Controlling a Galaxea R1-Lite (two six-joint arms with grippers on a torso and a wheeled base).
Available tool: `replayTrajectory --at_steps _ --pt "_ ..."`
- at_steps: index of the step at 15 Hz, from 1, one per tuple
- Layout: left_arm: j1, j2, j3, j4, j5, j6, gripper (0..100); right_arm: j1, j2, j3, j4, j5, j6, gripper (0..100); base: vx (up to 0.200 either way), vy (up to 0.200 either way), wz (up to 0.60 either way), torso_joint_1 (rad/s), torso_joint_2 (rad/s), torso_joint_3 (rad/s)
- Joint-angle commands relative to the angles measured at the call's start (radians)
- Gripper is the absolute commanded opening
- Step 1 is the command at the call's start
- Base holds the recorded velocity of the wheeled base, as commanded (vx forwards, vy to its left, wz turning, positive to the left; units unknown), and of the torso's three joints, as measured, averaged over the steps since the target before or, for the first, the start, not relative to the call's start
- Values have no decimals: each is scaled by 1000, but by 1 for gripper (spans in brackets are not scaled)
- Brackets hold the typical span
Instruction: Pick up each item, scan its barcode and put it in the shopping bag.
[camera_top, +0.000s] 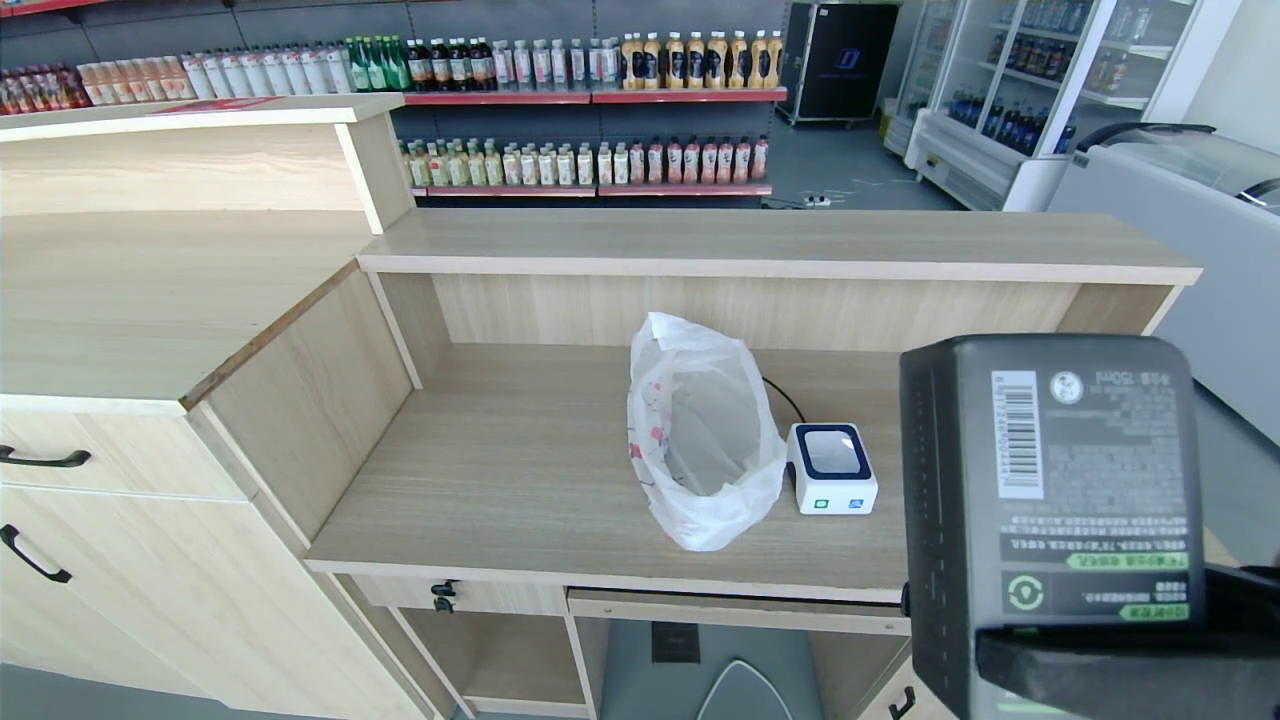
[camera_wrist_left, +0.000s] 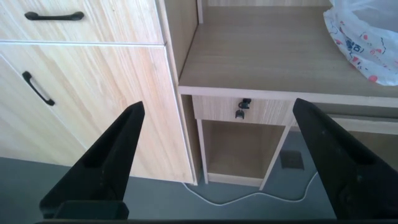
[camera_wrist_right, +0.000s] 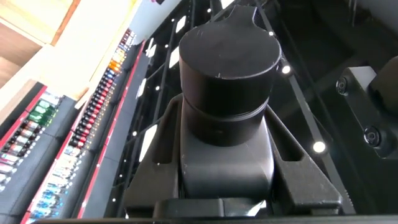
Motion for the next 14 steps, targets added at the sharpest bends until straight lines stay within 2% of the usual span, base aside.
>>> replayTrajectory --at_steps 1,2,5,7,8,10,12,13,14 --pt "0 0 0 0 0 1 100 -63 9 -32 -2 -12 91 0 0 0 0 0 0 0" --pt "0 0 0 0 0 -1 100 -155 13 -35 -2 -54 321 0 0 0 0 0 0 0" --pt "0 0 0 0 0 -1 100 -430 21 -18 -16 -147 858 0 0 0 0 0 0 0" --pt "0 0 0 0 0 -1 100 -661 16 -19 -71 -285 1174 0 0 0 0 0 0 0" --pt "0 0 0 0 0 -1 100 -763 18 -19 -65 -386 1351 0 0 0 0 0 0 0" --pt "0 0 0 0 0 -1 100 -871 15 -22 45 -558 1641 0 0 0 0 0 0 0" --pt "0 0 0 0 0 1 100 -979 32 -35 130 -574 1889 0 0 0 0 0 0 0" --pt "0 0 0 0 0 -1 100 -1085 70 -35 134 -586 1943 0 0 0 0 0 0 0" --pt "0 0 0 0 0 1 100 -1141 94 -39 130 -590 1975 0 0 0 0 0 0 0"
